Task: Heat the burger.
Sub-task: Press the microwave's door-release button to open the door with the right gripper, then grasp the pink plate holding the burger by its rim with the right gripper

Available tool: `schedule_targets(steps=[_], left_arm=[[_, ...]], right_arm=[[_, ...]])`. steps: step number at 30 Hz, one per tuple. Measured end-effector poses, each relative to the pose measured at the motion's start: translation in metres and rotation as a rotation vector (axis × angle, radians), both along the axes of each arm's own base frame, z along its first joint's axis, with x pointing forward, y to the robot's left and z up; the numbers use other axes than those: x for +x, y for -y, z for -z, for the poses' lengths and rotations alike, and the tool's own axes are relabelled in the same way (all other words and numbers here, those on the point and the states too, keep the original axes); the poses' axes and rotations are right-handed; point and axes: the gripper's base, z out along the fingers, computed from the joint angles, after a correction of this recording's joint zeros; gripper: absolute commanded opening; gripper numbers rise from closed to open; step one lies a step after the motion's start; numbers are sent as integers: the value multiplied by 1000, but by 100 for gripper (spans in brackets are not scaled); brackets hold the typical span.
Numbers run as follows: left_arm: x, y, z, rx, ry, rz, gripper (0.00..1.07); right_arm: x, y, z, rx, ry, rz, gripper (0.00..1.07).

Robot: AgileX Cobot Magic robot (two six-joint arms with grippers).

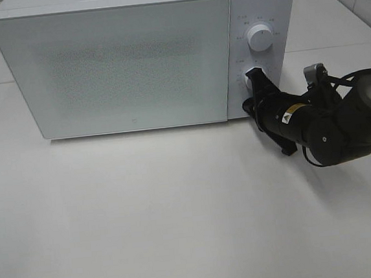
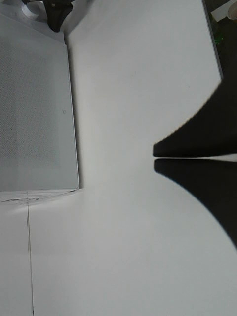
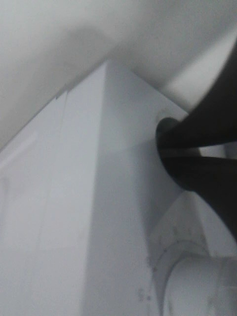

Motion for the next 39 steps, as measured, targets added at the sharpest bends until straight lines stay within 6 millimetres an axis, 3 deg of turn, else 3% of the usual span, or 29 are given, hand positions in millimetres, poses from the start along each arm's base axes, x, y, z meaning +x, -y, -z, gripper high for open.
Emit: schedule_targets(steps=[19, 31, 39], left_arm=[[0, 0, 0, 0, 0, 0, 0], [0, 0, 0, 0, 0, 0, 0], [0, 0, 0, 0, 0, 0, 0]], right_arm=[[1, -1, 1, 24, -29, 5, 6], [-27, 11, -20, 54, 92, 3, 7], [-46, 18, -15, 46, 104, 0, 8]])
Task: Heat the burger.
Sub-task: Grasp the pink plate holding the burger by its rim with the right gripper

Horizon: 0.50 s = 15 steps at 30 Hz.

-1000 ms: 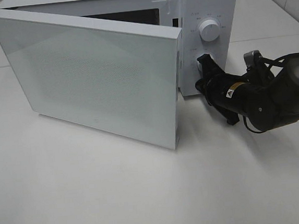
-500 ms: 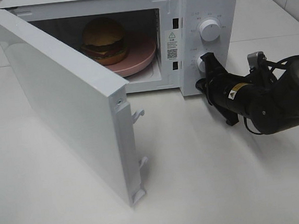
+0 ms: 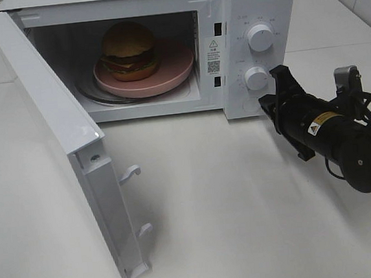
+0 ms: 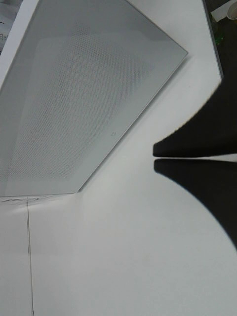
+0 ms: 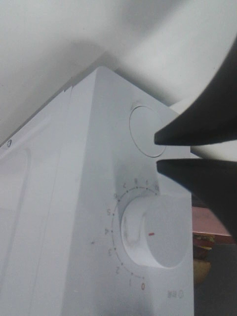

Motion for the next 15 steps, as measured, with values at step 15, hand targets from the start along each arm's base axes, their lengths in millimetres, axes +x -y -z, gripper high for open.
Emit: schedule_targets(steps=[15], left_arm=[[0, 0, 0, 0, 0, 0, 0]], right_arm=[[-6, -5, 0, -452, 174, -240, 9]])
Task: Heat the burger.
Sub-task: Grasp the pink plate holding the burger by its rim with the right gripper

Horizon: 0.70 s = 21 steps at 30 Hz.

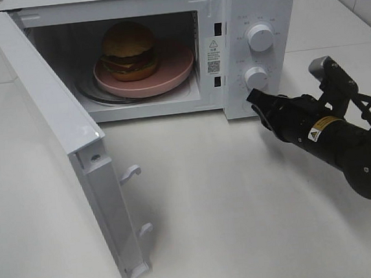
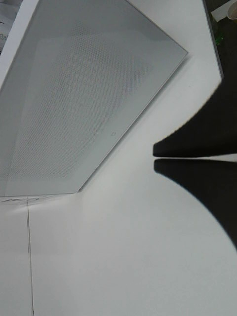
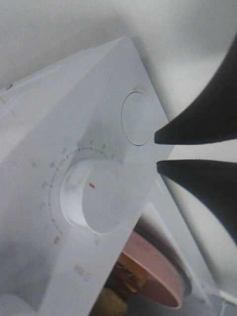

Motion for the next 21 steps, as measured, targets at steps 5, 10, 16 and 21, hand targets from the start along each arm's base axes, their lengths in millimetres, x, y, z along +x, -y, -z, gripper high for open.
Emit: schedule_targets(steps=[5, 10, 16, 21], left_arm=[[0, 0, 0, 0, 0, 0, 0], [0, 0, 0, 0, 0, 0, 0], [0, 0, 0, 0, 0, 0, 0], [0, 0, 0, 0, 0, 0, 0]], right_arm=[[-1, -3, 0, -262, 108, -130, 9], [-2, -5, 0, -454, 192, -221, 11], [-3, -6, 0, -554, 242, -279, 13], [-5, -11, -1, -592, 285, -356, 13]])
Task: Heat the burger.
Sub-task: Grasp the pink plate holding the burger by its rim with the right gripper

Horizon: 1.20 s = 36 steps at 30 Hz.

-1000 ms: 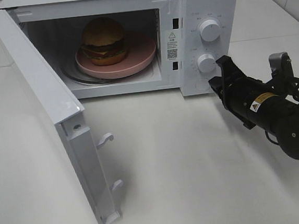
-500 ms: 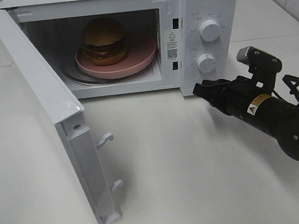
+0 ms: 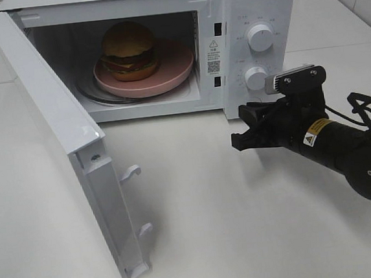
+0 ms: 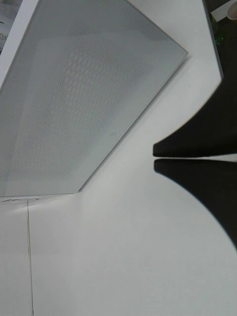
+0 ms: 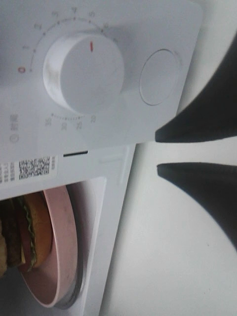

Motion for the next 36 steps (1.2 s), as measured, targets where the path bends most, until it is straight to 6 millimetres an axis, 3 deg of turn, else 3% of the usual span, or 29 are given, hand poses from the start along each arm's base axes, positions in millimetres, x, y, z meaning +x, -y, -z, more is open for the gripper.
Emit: schedule_targets(steps=[5, 19, 26, 36], left_arm=[[0, 0, 0, 0, 0, 0, 0], [0, 0, 0, 0, 0, 0, 0], [0, 0, 0, 0, 0, 0, 0], [0, 0, 0, 0, 0, 0, 0]], right_arm=[[0, -1, -9, -19, 8, -18, 13], [-22, 10, -29, -336, -283, -112, 14], [-27, 21, -51, -460, -419, -54, 15], [-23, 29, -75, -494, -605, 74, 16]])
